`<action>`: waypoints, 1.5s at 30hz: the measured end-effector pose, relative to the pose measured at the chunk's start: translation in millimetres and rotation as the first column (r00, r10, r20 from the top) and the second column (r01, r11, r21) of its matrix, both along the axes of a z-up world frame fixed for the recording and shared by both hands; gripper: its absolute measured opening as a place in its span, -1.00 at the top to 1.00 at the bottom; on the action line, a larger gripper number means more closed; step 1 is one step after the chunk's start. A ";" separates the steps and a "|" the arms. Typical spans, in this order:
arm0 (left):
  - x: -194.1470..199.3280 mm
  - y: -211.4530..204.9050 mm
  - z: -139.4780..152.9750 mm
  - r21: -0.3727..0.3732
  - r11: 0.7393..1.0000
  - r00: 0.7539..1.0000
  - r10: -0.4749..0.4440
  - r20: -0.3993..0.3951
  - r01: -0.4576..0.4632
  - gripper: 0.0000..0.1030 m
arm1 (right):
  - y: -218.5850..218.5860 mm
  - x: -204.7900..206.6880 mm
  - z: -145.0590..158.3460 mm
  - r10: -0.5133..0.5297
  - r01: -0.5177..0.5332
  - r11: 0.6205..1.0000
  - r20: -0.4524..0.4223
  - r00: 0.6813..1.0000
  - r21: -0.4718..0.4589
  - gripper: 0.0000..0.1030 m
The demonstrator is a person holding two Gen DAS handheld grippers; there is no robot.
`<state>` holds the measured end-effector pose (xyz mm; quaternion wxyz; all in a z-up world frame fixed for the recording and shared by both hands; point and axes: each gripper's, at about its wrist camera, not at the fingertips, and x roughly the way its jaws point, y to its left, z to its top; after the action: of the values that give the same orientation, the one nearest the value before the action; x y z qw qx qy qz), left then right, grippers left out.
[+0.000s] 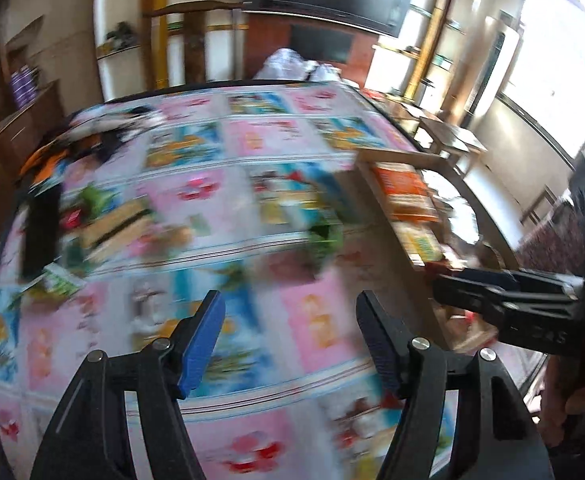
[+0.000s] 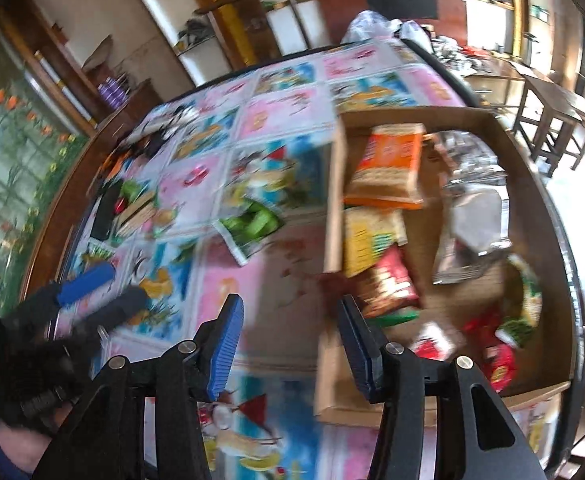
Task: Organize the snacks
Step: 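Move both open tools back from the box to the snack pile, then grasp a green pea bag with the right tool while the left tool grasps another pea bag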
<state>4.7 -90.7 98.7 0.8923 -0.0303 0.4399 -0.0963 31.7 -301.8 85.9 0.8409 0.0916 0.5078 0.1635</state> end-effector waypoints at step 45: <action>60.0 155.2 -70.7 -0.065 0.982 0.957 0.158 -0.242 -0.178 -0.48 | 45.5 -4.9 -26.6 -0.063 0.059 0.997 -0.104 0.993 -0.044 -0.06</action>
<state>64.8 64.5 28.0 0.8367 -0.1173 0.5339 -0.0348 26.8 -256.3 59.3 0.8191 0.0983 0.5517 0.1221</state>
